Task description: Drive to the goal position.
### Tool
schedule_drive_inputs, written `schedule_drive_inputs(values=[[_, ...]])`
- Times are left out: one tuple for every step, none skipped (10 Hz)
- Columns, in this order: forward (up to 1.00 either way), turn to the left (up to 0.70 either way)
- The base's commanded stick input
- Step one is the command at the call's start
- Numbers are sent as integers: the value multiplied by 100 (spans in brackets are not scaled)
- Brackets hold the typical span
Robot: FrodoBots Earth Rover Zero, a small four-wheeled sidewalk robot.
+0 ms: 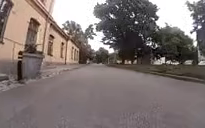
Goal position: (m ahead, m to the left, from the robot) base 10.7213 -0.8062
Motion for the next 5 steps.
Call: schedule_drive_inputs(values=[[70,0],[70,0],[70,0],[70,0],[70,0]])
